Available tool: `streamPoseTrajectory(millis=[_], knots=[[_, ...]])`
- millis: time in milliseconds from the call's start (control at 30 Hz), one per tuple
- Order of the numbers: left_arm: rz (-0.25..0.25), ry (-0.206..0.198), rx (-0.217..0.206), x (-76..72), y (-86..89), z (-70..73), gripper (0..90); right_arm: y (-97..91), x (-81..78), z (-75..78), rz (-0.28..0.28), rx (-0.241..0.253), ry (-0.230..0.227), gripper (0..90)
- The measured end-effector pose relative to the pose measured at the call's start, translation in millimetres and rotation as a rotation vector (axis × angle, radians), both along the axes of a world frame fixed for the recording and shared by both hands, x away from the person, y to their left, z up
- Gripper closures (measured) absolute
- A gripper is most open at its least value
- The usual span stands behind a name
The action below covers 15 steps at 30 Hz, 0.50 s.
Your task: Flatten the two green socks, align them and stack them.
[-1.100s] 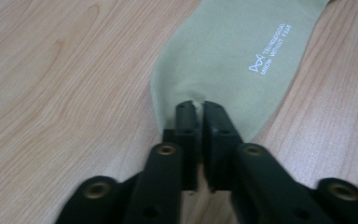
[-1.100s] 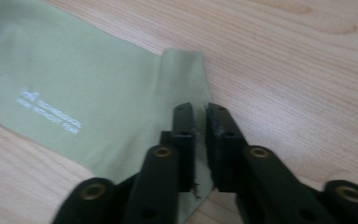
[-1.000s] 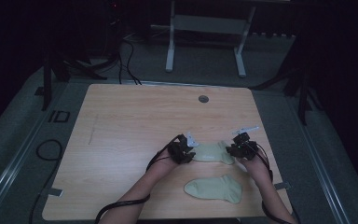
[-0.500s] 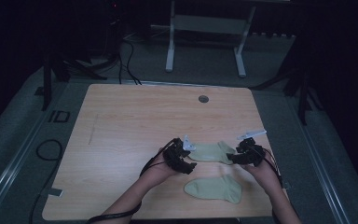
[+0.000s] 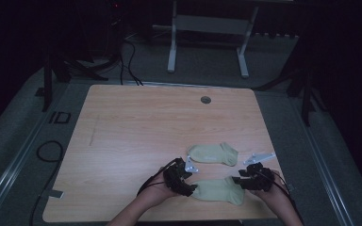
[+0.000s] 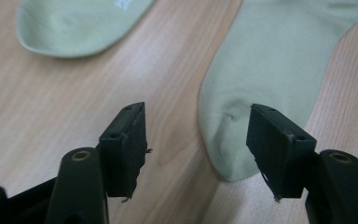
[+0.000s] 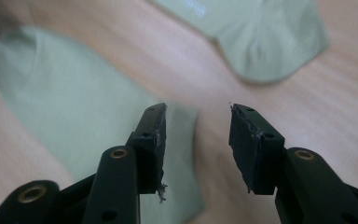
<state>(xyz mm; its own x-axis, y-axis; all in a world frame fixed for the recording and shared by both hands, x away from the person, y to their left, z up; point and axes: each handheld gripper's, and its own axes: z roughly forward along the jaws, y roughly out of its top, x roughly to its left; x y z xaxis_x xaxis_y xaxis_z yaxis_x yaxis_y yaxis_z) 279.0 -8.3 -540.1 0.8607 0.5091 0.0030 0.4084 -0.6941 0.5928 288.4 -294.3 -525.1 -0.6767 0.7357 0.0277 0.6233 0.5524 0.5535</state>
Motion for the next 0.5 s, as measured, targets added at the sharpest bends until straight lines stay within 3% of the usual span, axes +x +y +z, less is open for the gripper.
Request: streamPoseTrajectory(millis=[133,267,400,500], knots=[[-0.011,0.002,0.003,-2.7,-4.1,-7.1,46.9,-1.7,-9.4,-12.0,0.013,-0.038,0.022,58.0],[-0.025,-0.009,0.038,-4.6,-7.1,-12.3,51.0,-0.9,-16.4,-19.0,0.022,-0.066,0.016,61.9],[-0.037,-0.02,0.052,-5.9,-8.8,-11.0,59.9,0.8,-19.0,-18.8,0.026,-0.072,0.01,71.2],[-0.048,-0.003,0.048,-7.3,-10.6,-10.7,71.1,3.7,-20.4,-19.0,0.032,-0.07,0.008,80.9]])
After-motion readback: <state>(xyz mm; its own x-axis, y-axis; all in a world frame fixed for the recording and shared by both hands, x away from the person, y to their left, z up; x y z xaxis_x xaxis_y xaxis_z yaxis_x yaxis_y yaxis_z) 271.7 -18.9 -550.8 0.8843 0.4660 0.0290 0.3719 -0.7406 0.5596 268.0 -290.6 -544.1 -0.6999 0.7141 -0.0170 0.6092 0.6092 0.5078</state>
